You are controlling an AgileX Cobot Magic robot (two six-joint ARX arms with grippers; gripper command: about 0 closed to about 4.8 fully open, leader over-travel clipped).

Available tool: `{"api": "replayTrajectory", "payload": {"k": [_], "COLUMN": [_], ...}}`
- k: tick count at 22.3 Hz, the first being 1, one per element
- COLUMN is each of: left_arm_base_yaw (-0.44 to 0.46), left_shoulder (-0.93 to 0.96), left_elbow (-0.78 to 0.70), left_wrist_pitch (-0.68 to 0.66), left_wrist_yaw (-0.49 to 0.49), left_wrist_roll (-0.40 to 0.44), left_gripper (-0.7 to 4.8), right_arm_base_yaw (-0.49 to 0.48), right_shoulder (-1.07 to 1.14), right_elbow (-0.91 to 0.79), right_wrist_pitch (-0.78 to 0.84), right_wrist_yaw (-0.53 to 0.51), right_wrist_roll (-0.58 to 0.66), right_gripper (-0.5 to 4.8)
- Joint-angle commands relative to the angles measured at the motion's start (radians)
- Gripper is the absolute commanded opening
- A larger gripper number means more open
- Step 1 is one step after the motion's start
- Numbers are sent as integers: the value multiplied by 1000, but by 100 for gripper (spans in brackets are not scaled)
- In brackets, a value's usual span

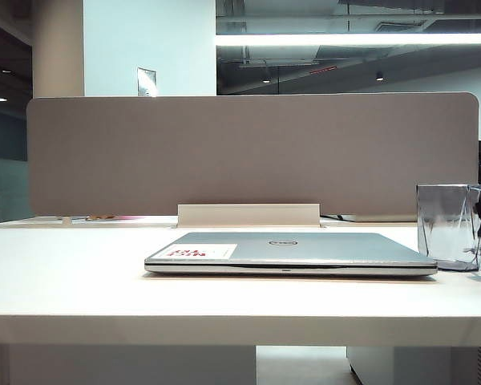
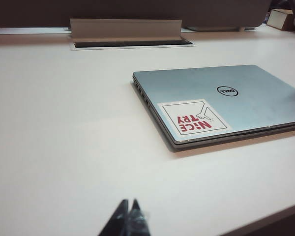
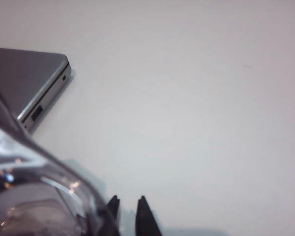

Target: Pick up the water cup and place it on the right side of the laptop.

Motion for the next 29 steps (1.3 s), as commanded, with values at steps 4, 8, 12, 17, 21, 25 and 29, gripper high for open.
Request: {"api": "replayTrajectory", "payload": {"k": [4, 8, 12, 17, 21, 25, 29], "left_arm_base_yaw": [-1, -1, -1, -1, -1, -1, -1], "left_shoulder": [1, 1, 1, 1, 1, 1, 1], "left_elbow": [3, 3, 3, 3, 3, 3, 3], "left_wrist_pitch": [-12, -12, -12, -12, -12, -12, -13], "left_wrist_yaw": [4, 4, 4, 4, 4, 5, 5], "left_wrist_roll": [1, 1, 1, 1, 1, 0, 1], "left_gripper": [-4, -4, -4, -4, -4, -4, -4], "right_arm_base_yaw": [0, 0, -8, -31, -44, -42, -41], "right_shoulder": [-6, -6, -6, -6, -6, -6, -6], "right_elbow": [3, 3, 3, 3, 3, 3, 3], "right_wrist_pitch": [26, 61, 79, 79, 76, 81, 71], "right_wrist_yaw": [25, 29, 32, 44, 43, -1, -21], "right_wrist_roll": [-14, -46, -62, -61, -53, -28, 0], "right_gripper": [65, 65, 84, 110, 121, 158, 162]}}
